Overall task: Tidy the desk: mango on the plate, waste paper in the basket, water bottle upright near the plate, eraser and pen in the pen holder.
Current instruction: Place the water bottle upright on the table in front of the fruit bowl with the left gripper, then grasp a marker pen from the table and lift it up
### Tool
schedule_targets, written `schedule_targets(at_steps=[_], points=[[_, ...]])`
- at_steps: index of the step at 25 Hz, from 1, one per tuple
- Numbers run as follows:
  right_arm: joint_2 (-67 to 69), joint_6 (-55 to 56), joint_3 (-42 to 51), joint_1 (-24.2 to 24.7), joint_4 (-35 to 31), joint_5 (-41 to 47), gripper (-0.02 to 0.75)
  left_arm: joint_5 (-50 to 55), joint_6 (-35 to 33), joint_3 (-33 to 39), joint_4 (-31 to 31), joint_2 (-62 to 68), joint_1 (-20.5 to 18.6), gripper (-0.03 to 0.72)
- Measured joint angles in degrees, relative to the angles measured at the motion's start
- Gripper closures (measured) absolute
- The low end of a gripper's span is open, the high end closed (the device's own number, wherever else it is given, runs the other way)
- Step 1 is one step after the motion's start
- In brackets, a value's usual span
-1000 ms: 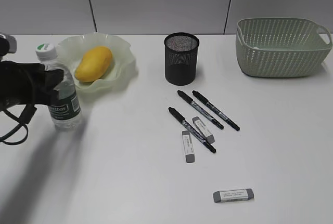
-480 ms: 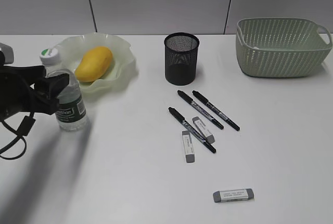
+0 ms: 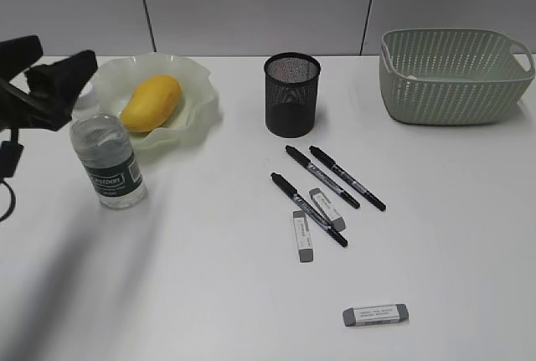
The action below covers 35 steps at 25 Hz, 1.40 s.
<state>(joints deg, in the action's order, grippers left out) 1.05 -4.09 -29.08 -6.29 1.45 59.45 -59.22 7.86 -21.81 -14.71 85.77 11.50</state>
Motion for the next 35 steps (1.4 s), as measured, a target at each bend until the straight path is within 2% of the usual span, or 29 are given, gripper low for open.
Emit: schedule_targets(at_steps=[1,2,8,11,15,18,23,29,35], points=[[0.00,0.00,0.00,0.00,0.00,0.00,0.450,3.37,1.05,0.00,0.13,-2.63,0.00,0.103],[0.00,0.00,0.00,0.00,0.00,0.00,0.450,14.33,2.85,-0.38,0.30,-10.20,0.00,0.125],[0.00,0.00,0.00,0.00,0.00,0.00,0.450,70.68,5.89,-7.77,1.20,-32.97,0.00,0.176],[0.00,0.00,0.00,0.00,0.00,0.00,0.450,91.76,5.91,-11.44,1.17,-44.92,0.00,0.211],[0.00,0.00,0.00,0.00,0.00,0.00,0.450,111.42,5.91,-12.64,1.29,-55.37,0.00,0.226],[0.00,0.00,0.00,0.00,0.00,0.00,0.450,118.19,5.91,-12.56,1.73,-62.49,0.00,0.235],[0.00,0.00,0.00,0.00,0.00,0.00,0.450,119.78,5.52,-9.45,3.50,-73.58,0.00,0.239],[0.00,0.00,0.00,0.00,-0.09,0.00,0.450,119.79,2.42,-9.09,5.37,-84.15,0.00,0.239],[3.75,-0.36,-1.21,0.00,-2.15,-2.90,0.450,119.82,1.83,-9.09,6.09,-86.11,0.00,0.241]])
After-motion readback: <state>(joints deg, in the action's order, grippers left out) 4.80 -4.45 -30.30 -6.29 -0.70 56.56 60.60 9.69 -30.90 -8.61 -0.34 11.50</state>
